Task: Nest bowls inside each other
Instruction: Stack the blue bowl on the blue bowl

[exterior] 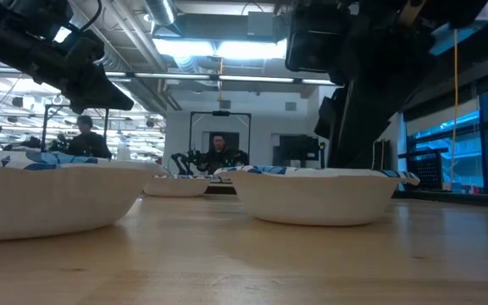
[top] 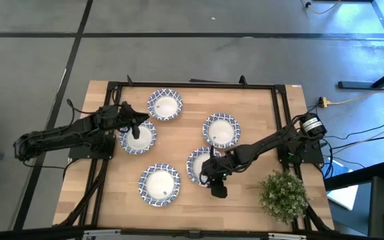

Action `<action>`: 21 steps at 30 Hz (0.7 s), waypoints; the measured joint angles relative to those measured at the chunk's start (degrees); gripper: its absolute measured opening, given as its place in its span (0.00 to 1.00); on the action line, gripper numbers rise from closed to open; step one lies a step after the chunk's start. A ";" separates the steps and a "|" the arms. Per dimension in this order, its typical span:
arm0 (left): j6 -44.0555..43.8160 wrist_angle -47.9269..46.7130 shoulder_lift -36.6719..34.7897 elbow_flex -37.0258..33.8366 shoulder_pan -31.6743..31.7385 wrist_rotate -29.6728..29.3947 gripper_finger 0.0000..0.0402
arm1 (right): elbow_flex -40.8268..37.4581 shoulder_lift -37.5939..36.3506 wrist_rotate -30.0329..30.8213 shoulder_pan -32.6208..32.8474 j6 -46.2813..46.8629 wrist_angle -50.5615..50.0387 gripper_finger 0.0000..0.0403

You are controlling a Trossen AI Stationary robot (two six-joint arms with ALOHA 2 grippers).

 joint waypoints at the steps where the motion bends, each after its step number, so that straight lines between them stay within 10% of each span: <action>1: 0.00 0.00 0.00 0.02 0.02 0.00 0.12 | 0.00 0.00 0.07 0.00 -0.02 0.03 0.38; 21: 0.04 -0.02 0.00 0.01 0.02 0.00 0.12 | 0.00 -0.02 4.34 3.38 -0.20 0.09 0.64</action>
